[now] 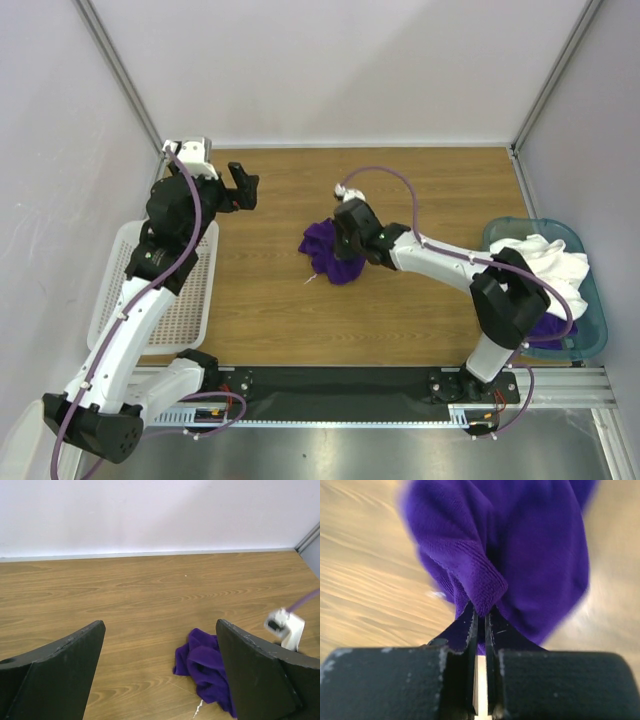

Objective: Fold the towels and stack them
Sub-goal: Move the towel to the center of the board

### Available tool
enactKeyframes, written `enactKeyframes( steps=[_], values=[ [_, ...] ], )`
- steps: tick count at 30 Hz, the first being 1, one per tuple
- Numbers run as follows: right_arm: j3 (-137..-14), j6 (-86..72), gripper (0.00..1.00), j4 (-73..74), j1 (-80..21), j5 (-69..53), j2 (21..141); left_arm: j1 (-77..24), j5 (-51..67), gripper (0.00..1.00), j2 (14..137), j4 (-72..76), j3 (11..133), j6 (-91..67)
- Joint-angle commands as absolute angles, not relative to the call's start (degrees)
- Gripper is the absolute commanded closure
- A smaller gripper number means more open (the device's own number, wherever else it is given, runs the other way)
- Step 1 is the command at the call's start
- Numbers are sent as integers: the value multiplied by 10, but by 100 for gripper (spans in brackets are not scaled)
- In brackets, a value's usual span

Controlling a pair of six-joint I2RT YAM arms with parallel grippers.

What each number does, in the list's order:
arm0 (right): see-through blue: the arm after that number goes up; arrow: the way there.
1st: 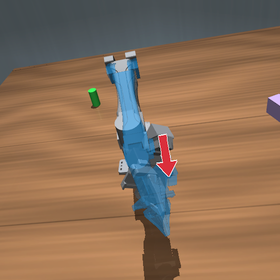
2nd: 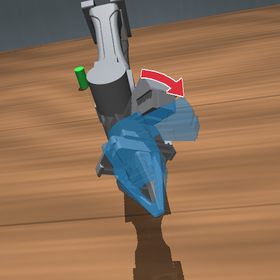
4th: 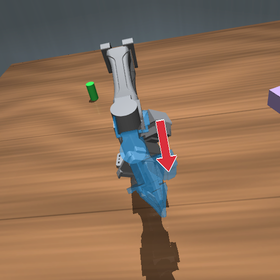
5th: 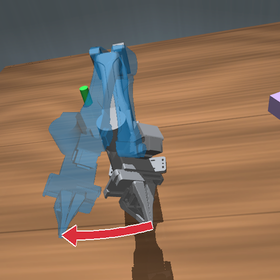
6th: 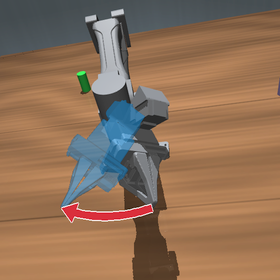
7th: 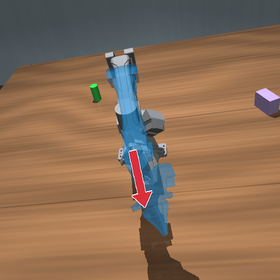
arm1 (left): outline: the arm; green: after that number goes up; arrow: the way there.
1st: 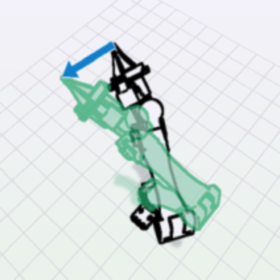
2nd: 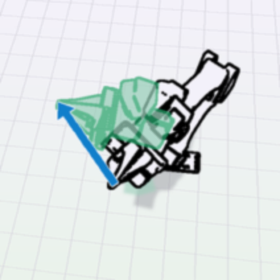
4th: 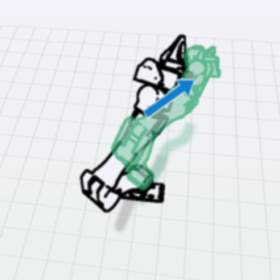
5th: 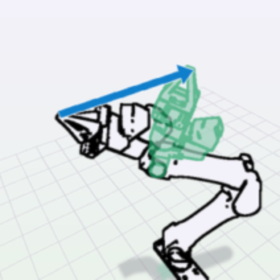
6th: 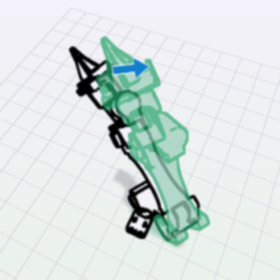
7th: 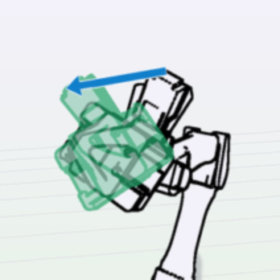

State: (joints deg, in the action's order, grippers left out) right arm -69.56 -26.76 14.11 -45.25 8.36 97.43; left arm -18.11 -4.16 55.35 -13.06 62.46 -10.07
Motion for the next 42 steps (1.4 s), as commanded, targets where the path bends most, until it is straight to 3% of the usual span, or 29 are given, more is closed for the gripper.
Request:
enactKeyframes(
  steps=[1,7,15,23,30,42],
  values=[
    [-610,-316,100,113,-451,97,913,-183,-21,0,565,-121,645,-118],
    [-541,-342,100,132,-451,118,870,-188,30,2,619,-134,657,-148],
    [-518,-344,100,151,-433,169,831,-258,2,28,827,-220,715,-190],
    [-476,-337,100,135,-380,144,785,-320,-55,43,892,-193,661,-265],
    [-447,-311,100,107,-332,72,756,-345,-39,44,882,-62,517,-330],
    [-446,-312,100,117,-328,58,755,-377,-36,52,934,-2,488,-330]
  ],
)
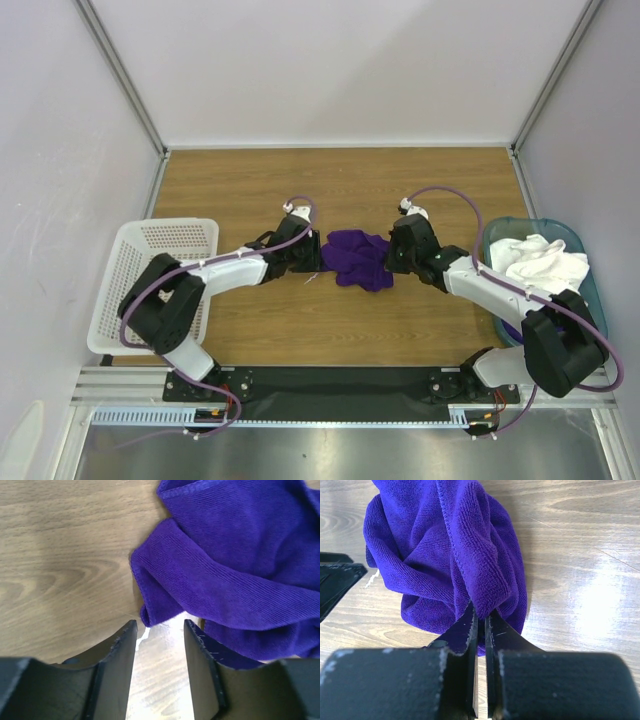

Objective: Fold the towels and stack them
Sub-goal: Move the towel to the center of the board, then flatten out the crumpled towel

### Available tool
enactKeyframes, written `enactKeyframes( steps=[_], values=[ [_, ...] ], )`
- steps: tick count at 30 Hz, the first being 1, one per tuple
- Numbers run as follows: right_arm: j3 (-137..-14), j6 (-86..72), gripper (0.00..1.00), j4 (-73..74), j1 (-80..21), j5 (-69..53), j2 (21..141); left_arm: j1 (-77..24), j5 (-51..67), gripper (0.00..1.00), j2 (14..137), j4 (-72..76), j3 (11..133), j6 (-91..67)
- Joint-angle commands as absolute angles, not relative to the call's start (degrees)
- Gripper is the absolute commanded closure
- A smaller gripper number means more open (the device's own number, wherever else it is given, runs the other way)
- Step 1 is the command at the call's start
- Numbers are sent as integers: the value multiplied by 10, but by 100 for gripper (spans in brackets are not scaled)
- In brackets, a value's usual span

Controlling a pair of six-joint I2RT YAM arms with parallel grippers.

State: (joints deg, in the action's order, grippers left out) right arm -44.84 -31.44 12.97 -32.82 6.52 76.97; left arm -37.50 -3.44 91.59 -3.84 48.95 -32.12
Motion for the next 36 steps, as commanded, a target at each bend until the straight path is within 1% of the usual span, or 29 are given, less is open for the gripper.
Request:
enactKeyframes(
  steps=[1,6,11,14,15,17,19,20,23,27,34,36],
  values=[
    [-446,-313,100,120,-328,61,756,-377,-36,53,938,-2,490,-329],
    [-453,-316,100,127,-328,68,751,-377,-43,55,954,15,497,-317],
    [-464,-316,100,139,-329,76,755,-378,-35,62,974,33,497,-309],
    [-466,-317,100,142,-328,80,755,-378,-37,79,982,36,497,-307],
    [-465,-318,100,142,-329,80,754,-378,-40,87,982,34,498,-307],
    [-467,-319,100,142,-327,80,755,-378,-47,89,982,31,499,-305],
    [-470,-318,100,141,-327,78,755,-378,-54,98,979,24,502,-301],
    [-472,-317,100,142,-328,78,755,-378,-59,100,976,20,504,-300],
    [-486,-312,100,153,-327,78,754,-378,-83,100,948,6,505,-292],
    [-502,-301,100,169,-327,89,739,-378,-119,100,876,-19,497,-285],
    [-533,-286,100,184,-320,92,683,-379,-177,100,708,-53,443,-308],
    [-541,-280,100,186,-317,90,668,-384,-200,100,646,-82,423,-329]
  ],
)
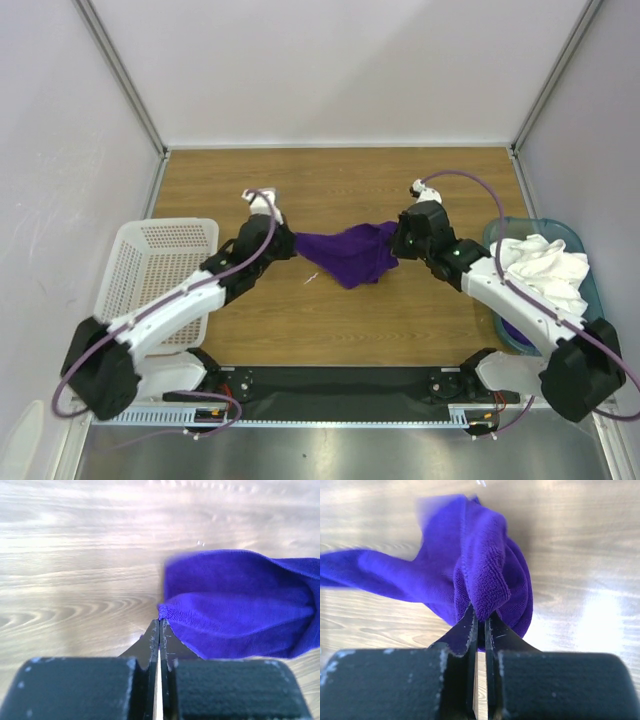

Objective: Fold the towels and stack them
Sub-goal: Flatten out the crumpled towel

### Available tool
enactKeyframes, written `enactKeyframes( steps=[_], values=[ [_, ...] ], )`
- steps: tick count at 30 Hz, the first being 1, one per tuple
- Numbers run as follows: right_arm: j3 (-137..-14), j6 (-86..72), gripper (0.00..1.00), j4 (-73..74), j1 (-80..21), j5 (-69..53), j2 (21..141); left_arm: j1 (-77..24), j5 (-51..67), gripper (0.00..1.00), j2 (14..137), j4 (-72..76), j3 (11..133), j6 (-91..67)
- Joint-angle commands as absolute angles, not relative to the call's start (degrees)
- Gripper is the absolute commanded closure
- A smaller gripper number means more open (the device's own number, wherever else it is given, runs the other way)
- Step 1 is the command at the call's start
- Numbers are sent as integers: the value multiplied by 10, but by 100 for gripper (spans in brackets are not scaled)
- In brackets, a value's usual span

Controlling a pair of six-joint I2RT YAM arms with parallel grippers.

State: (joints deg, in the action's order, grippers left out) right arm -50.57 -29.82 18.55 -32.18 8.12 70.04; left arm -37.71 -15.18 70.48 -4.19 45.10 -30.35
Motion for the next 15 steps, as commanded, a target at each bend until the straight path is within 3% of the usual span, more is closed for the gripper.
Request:
enactKeyframes(
  steps=[1,8,15],
  values=[
    [-544,-273,100,188,-317,86,652,-387,-207,100,626,-91,415,-337],
    [-619,-257,100,249,-314,90,622,-403,-226,100,473,-214,371,-413],
    [-636,-320,100,336,-310,175,659,-404,-230,100,457,-279,312,-493]
  ],
)
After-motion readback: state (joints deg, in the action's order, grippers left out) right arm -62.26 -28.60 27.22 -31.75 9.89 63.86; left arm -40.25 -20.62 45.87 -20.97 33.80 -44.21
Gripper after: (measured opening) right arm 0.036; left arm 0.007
